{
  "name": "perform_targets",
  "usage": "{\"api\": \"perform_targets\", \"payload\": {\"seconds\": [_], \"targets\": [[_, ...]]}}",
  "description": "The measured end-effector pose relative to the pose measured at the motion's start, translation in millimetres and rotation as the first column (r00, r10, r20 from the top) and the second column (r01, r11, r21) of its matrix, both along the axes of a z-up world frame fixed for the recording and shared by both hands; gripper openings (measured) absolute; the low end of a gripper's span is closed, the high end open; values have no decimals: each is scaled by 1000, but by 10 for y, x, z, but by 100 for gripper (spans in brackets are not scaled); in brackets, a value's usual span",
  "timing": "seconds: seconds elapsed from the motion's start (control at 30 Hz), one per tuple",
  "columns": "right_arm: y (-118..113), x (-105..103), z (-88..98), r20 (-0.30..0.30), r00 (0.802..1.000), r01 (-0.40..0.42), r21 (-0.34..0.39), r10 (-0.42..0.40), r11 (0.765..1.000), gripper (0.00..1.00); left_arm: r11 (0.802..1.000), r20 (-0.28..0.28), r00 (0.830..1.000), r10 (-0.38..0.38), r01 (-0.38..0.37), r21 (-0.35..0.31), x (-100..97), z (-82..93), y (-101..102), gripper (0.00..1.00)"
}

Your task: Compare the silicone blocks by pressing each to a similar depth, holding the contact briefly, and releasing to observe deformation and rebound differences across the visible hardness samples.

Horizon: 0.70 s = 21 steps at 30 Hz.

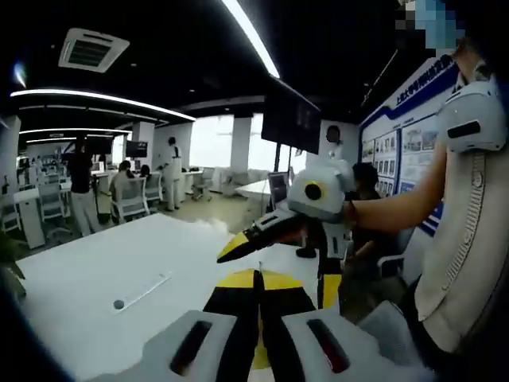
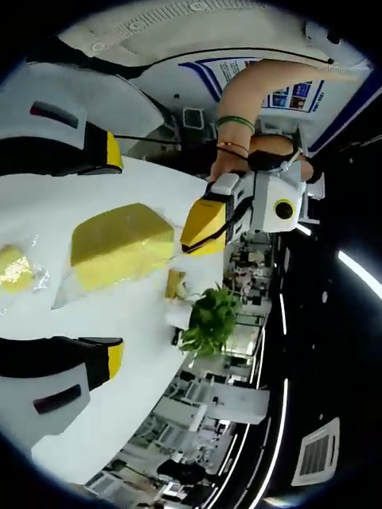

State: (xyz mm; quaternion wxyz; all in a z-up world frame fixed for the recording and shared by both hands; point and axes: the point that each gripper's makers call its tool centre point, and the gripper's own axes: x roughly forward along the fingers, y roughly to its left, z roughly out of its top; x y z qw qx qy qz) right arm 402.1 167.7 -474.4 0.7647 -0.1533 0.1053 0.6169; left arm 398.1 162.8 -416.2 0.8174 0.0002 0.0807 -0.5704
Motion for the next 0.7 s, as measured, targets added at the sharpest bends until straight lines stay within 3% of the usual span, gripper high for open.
{"api": "perform_targets", "payload": {"seconds": [0.27, 0.57, 0.7], "targets": [[221, -18, -124, -23, 994, -105, -70, 103, 992, 67, 997, 39, 996, -82, 83, -8, -138, 105, -144, 0], [207, -130, -187, -45, 982, -190, -114, 186, 975, 41, 991, 62, 990, -130, 128, 29, -230, 112, -242, 0], [190, -163, -194, -57, 980, -196, -122, 190, 973, 38, 988, 61, 987, -152, 150, 33, -284, 121, -275, 0]]}}
